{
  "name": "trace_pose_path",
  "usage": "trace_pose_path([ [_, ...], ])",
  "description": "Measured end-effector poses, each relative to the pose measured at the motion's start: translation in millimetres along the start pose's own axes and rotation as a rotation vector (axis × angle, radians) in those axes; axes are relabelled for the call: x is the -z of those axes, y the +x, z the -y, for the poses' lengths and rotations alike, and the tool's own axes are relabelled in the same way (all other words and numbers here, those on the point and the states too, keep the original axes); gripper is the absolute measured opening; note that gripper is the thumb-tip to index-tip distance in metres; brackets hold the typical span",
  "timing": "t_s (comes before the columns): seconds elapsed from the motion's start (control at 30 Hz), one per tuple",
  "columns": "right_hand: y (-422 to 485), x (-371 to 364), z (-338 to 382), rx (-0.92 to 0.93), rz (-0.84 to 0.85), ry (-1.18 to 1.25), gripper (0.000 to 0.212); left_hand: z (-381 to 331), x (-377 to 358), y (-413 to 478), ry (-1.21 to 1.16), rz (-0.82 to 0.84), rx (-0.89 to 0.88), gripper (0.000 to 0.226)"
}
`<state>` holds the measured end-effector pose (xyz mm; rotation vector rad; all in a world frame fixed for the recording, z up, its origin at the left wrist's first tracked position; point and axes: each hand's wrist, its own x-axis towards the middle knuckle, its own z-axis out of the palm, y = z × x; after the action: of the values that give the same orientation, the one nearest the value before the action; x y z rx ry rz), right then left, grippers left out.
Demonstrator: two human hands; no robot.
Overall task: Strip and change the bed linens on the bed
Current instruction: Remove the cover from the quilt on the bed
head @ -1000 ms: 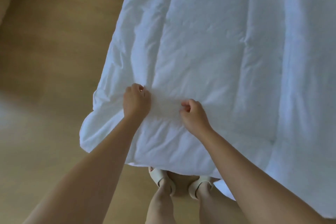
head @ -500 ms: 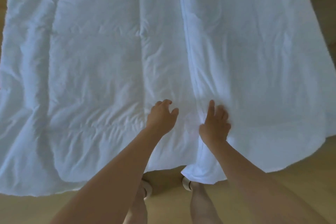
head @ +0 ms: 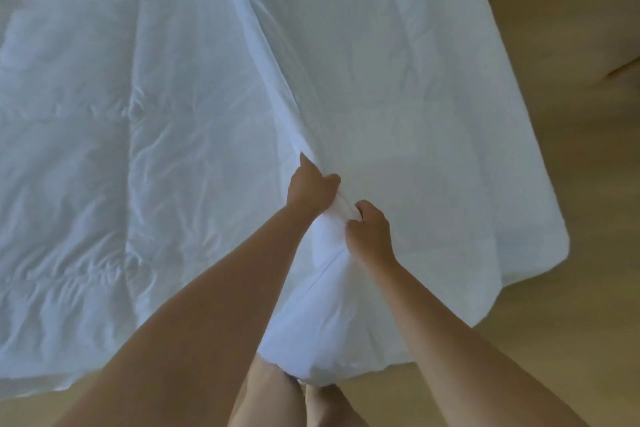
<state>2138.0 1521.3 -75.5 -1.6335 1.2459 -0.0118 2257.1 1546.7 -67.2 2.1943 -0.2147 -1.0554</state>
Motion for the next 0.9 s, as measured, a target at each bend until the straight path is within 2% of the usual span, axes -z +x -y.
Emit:
trace_pose_path([
  [0.1, 17.4, 29.2, 0.8, -0.013, 0.126, 0.063, 0.012, -33.2, -26.0, 6.9, 0.227, 0.016, -0.083, 0.054],
  [0.13, 25.5, 39.3, 4.2, -0.033, 0.149, 0.172, 0.007, -42.4, -34.6, 8.0, 0.287, 0.004, -0.108, 0.044],
  [0.2, 47.4, 64.0, 12.5, -0.092, 0.110, 0.458, 0.013, -53.0, -51.5, 6.3, 0.363, -0.026, -0.137, 0.016],
  [0.23, 62.0, 77.6, 18.7, -0.095, 0.077, 0.537, 0.011, -56.0, -60.1, 5.3, 0.375, -0.031, -0.152, 0.010],
  [0.3, 93.9, 101.0, 34.5, -0.072, 0.116, 0.482, 0.018, -62.9, -76.3, 1.6, 0.396, -0.015, -0.190, 0.012],
  [0.37, 123.7, 116.2, 47.9, -0.079, 0.231, 0.325, 0.048, -71.0, -91.9, -4.9, 0.410, -0.016, -0.211, 0.015],
  [0.4, 135.0, 121.8, 54.7, -0.084, 0.285, 0.267, 0.056, -74.7, -100.2, -6.7, 0.421, -0.012, -0.218, 0.018],
  [0.43, 146.4, 127.5, 59.0, -0.067, 0.326, 0.199, 0.055, -79.2, -109.4, -7.2, 0.438, -0.004, -0.220, 0.020],
  [0.5, 165.9, 138.8, 57.9, 0.016, 0.354, 0.015, 0.031, -89.9, -130.0, -7.0, 0.477, 0.008, -0.211, 0.020],
  [0.57, 187.4, 153.8, 44.7, 0.082, 0.276, -0.124, 0.004, -102.2, -162.1, -9.0, 0.496, -0.006, -0.225, 0.029],
  [0.63, 206.9, 191.9, 16.4, 0.097, 0.076, -0.079, 0.013, -123.0, -211.5, -13.7, 0.518, -0.003, -0.278, 0.044],
  [0.7, 224.9, 263.5, -25.3, -0.041, -0.122, 0.076, 0.025, -156.2, -280.8, -23.0, 0.545, 0.076, -0.374, 0.062],
  [0.77, 229.6, 353.5, -87.1, -0.235, -0.246, 0.136, 0.034, -192.6, -360.7, -43.2, 0.582, 0.280, -0.474, 0.072],
  [0.83, 225.0, 439.8, -150.9, -0.363, -0.437, 0.212, 0.036, -218.2, -430.4, -62.1, 0.597, 0.530, -0.531, 0.070],
  [0.9, 212.0, 493.6, -190.5, -0.429, -0.495, 0.147, 0.039, -226.0, -468.1, -70.6, 0.635, 0.648, -0.564, 0.064],
])
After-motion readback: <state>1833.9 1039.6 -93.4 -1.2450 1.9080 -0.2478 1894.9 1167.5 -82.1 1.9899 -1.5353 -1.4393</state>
